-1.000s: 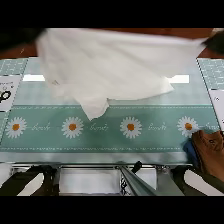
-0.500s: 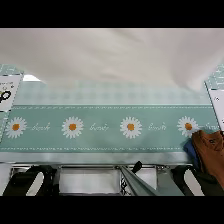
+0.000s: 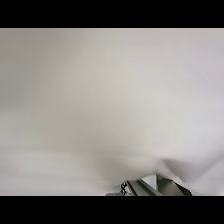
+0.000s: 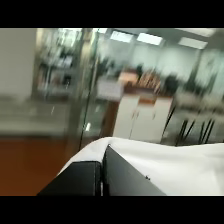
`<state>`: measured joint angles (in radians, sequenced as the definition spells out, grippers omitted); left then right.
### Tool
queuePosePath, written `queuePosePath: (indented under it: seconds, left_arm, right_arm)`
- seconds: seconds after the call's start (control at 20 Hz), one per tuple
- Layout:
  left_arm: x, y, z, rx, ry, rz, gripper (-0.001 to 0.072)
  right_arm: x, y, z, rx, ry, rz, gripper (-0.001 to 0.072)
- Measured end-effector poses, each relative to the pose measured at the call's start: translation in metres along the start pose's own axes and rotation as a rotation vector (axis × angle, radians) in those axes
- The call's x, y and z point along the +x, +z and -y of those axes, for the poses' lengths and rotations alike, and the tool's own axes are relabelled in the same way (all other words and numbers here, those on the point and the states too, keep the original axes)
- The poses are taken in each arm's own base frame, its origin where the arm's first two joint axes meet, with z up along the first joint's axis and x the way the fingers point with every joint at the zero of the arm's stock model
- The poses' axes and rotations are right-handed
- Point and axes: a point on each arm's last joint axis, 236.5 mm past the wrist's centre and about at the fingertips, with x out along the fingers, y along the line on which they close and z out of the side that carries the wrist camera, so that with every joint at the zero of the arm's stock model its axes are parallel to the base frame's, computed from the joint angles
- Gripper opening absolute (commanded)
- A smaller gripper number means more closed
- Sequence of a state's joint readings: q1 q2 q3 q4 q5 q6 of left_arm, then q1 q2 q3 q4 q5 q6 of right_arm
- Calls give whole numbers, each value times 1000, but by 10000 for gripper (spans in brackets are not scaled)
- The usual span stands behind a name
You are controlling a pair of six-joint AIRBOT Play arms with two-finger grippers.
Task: Fold the shirts.
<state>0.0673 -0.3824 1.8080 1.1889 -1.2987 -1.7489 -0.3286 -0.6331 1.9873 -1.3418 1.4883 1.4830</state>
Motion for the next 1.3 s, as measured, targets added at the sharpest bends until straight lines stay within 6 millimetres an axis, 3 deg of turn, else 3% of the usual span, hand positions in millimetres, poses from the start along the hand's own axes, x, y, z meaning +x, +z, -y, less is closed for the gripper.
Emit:
queuePosePath:
  seconds: [0.15,0.45,0.7,0.9,1.1,1.3]
  left_arm:
    - [27,-63,-35,-31,93,-273,20]
    - [96,-198,-107,-89,180,-762,21]
    - [178,-276,-157,-136,175,-923,22]
    - [248,-329,-187,-197,143,-934,21]
    - [303,-370,-220,-229,165,-879,21]
    - [349,-395,-238,-216,192,-778,21]
  right_arm:
    - [38,-50,5,17,26,-253,20]
    - [145,-161,13,94,127,-729,20]
    - [232,-244,7,122,207,-979,20]
    - [310,-289,-1,75,190,-983,20]
    - [398,-305,-4,141,119,-808,20]
    - [462,-327,-2,209,73,-684,20]
